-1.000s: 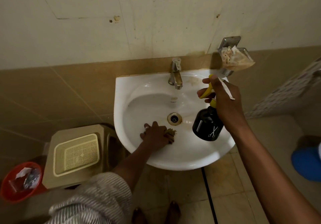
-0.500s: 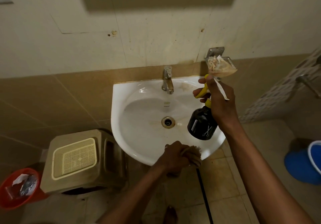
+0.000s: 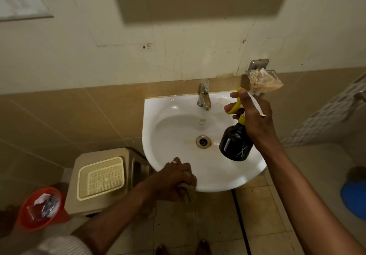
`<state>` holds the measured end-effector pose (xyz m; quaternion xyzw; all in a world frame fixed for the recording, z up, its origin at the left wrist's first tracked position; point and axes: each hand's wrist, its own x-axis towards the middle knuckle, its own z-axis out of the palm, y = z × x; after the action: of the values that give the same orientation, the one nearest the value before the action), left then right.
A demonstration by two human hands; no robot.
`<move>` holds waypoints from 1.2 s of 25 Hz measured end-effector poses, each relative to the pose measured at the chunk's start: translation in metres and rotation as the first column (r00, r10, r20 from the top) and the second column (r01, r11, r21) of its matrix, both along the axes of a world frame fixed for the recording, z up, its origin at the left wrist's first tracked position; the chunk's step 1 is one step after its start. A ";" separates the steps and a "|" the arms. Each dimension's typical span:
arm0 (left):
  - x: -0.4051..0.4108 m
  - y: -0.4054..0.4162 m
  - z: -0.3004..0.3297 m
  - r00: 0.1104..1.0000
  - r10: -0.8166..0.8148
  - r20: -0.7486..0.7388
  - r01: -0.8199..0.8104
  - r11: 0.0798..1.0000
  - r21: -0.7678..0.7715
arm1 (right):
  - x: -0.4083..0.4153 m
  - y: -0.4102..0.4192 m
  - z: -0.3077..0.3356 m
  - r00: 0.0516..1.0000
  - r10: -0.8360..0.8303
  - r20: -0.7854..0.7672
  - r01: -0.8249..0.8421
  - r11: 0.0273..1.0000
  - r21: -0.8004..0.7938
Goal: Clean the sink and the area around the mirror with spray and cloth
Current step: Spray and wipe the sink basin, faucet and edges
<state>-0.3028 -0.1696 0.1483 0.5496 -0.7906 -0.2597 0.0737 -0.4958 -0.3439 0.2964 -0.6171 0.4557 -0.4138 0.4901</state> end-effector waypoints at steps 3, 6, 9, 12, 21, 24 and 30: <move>0.048 0.008 0.010 0.991 -0.031 0.130 0.032 0.999 -0.007 | 0.009 0.005 0.000 0.999 0.037 -0.005 -0.037 0.999 -0.002; 0.091 0.013 0.024 0.964 0.146 0.224 -0.146 0.989 -0.016 | 0.014 0.008 0.001 0.998 0.057 -0.021 -0.057 0.998 -0.016; 0.122 0.019 0.032 0.731 0.617 0.292 -0.665 0.739 0.103 | 0.019 0.011 0.001 0.997 0.075 -0.027 -0.076 0.997 -0.019; 0.128 0.036 0.030 -0.027 0.949 -0.313 -0.637 0.225 0.737 | 0.022 0.010 -0.004 0.996 0.080 -0.038 -0.081 0.996 -0.023; 0.092 0.004 0.042 -0.370 0.734 -0.569 -0.386 0.435 0.813 | 0.027 0.001 -0.017 0.995 0.089 -0.042 -0.088 0.996 0.023; 0.074 -0.038 0.049 -0.230 0.786 -0.574 -0.292 0.507 0.811 | 0.023 -0.006 -0.020 0.997 0.073 -0.038 -0.072 0.997 0.029; 0.044 -0.096 0.001 0.135 0.951 -0.277 -0.585 0.302 0.753 | 0.004 -0.027 -0.037 0.999 0.006 -0.044 -0.004 0.999 0.033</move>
<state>-0.2591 -0.2656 0.1498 0.7375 -0.1770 -0.5448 0.3577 -0.4921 -0.3712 0.2597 -0.6189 0.4717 -0.3913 0.4913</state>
